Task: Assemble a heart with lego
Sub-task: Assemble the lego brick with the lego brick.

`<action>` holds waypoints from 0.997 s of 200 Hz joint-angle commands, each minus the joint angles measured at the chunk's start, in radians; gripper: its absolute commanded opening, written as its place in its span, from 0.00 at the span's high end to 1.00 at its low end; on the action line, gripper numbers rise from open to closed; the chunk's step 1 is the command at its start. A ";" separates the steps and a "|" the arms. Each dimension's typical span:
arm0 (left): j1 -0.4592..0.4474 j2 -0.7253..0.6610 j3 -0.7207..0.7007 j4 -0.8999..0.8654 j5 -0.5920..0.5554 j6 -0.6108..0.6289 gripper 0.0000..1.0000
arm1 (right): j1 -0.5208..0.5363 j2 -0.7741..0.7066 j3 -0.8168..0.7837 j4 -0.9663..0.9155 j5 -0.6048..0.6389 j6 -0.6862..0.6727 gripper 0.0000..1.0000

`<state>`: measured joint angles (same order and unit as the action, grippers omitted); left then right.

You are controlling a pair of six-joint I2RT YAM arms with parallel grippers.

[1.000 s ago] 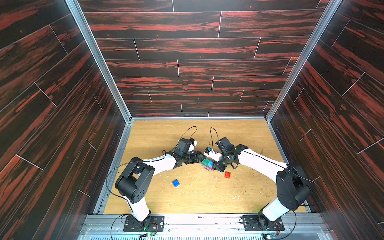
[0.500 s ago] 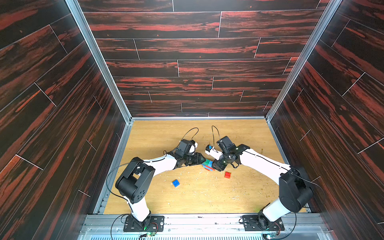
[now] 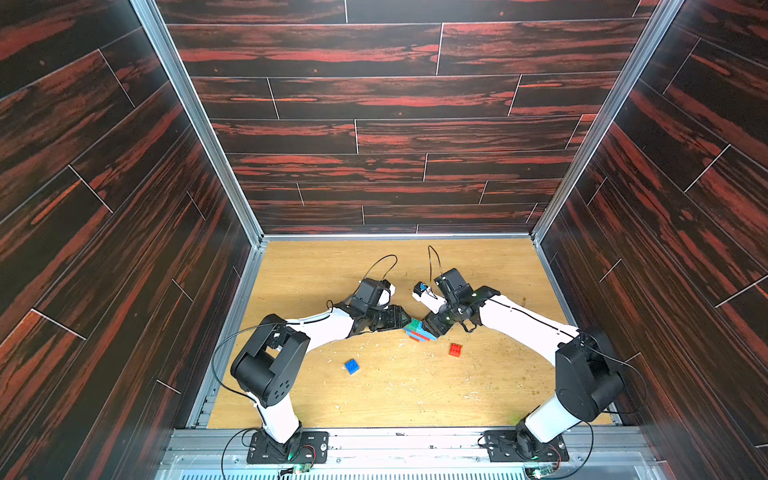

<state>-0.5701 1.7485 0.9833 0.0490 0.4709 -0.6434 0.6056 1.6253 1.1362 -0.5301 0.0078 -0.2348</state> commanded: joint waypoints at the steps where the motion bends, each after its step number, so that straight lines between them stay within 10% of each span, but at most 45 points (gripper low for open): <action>1: -0.005 -0.003 0.019 -0.021 0.002 0.016 0.44 | -0.001 0.025 0.001 -0.025 0.038 0.021 0.33; 85: -0.005 -0.034 0.081 -0.099 -0.055 0.062 0.37 | 0.004 -0.158 -0.038 0.021 0.039 0.131 0.31; 155: -0.001 -0.165 0.099 -0.166 -0.190 0.102 0.28 | 0.003 -0.467 -0.207 -0.221 0.345 0.737 0.22; 199: 0.002 -0.240 0.041 -0.160 -0.253 0.100 0.26 | 0.035 -0.528 -0.364 -0.199 0.292 0.978 0.20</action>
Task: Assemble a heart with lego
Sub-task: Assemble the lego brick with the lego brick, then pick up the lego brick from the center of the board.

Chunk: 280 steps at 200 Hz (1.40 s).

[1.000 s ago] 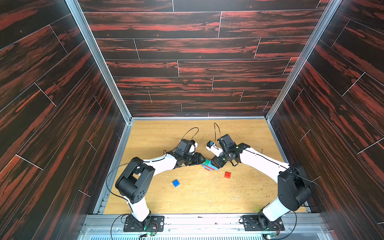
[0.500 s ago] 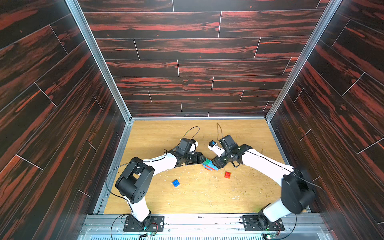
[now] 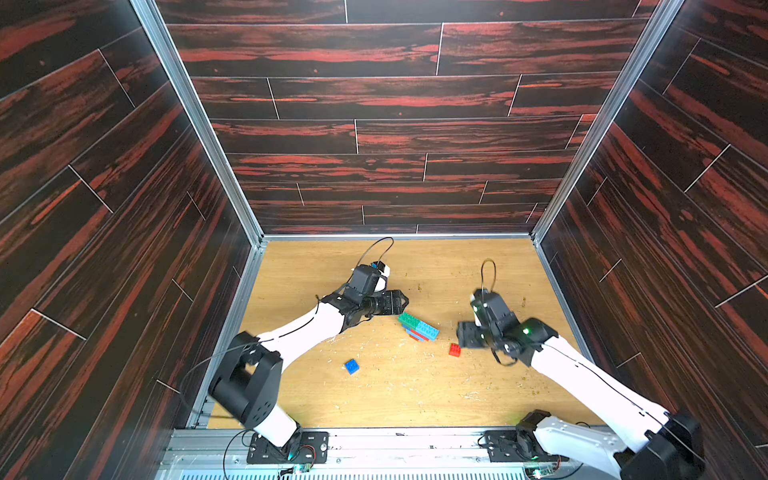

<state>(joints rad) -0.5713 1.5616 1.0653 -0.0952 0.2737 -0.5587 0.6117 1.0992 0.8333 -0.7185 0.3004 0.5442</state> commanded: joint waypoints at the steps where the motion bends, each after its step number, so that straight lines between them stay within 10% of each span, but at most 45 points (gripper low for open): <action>1: 0.003 -0.055 -0.042 -0.015 -0.058 0.014 0.26 | 0.030 -0.001 -0.065 -0.006 -0.002 0.202 0.20; 85: 0.009 -0.093 -0.096 -0.018 -0.115 0.005 0.25 | 0.128 0.268 -0.058 0.141 0.055 0.332 0.18; 205: 0.028 -0.078 -0.126 0.008 -0.102 0.002 0.25 | 0.120 0.473 -0.012 0.209 0.142 0.365 0.52; 280: 0.039 -0.054 -0.147 0.100 -0.038 -0.035 0.25 | 0.125 0.332 0.075 0.032 0.145 0.340 0.82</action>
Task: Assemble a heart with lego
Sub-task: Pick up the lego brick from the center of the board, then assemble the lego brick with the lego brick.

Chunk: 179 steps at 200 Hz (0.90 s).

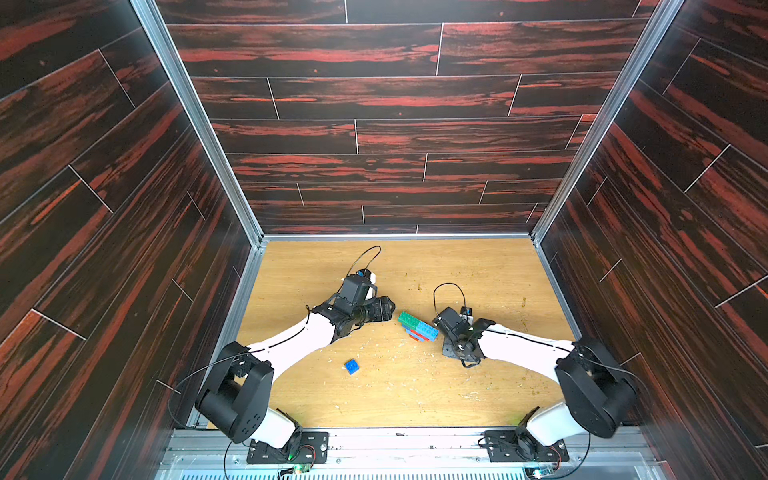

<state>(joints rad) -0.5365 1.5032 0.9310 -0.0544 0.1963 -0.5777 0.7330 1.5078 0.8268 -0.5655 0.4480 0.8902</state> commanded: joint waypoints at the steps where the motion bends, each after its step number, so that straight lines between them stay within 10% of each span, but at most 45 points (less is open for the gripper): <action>1: 0.004 0.007 -0.014 0.062 0.040 -0.017 0.25 | 0.004 -0.079 0.086 -0.127 -0.004 -0.006 0.82; 81: -0.001 0.152 -0.012 0.272 0.121 -0.107 0.33 | 0.113 0.059 0.467 -0.271 -0.095 0.096 0.86; 179: -0.039 0.201 -0.112 0.468 0.197 -0.211 0.51 | 0.099 0.219 0.535 -0.320 -0.093 0.140 0.87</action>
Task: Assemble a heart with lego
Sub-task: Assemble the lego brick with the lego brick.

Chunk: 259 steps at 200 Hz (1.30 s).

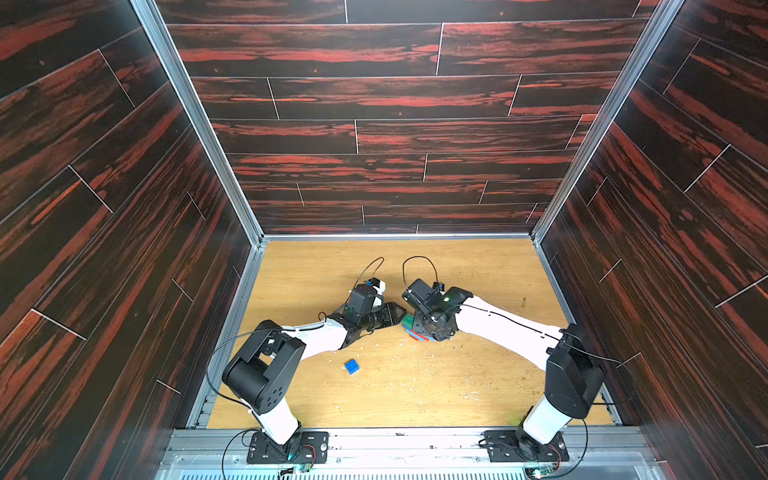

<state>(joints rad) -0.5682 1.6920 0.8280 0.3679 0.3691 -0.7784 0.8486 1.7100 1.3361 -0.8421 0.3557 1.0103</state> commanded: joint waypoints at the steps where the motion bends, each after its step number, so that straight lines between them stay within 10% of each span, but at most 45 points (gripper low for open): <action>1: -0.007 0.012 -0.009 0.046 0.025 -0.011 0.51 | -0.017 0.016 0.026 -0.044 0.000 0.020 0.87; 259: -0.023 -0.034 -0.073 0.002 -0.024 -0.021 0.58 | -0.024 0.078 0.089 -0.103 -0.019 0.040 0.58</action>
<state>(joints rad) -0.5850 1.6775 0.7666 0.3855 0.3550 -0.7952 0.8150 1.7638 1.3933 -0.9031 0.3477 1.0393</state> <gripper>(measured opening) 0.420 0.396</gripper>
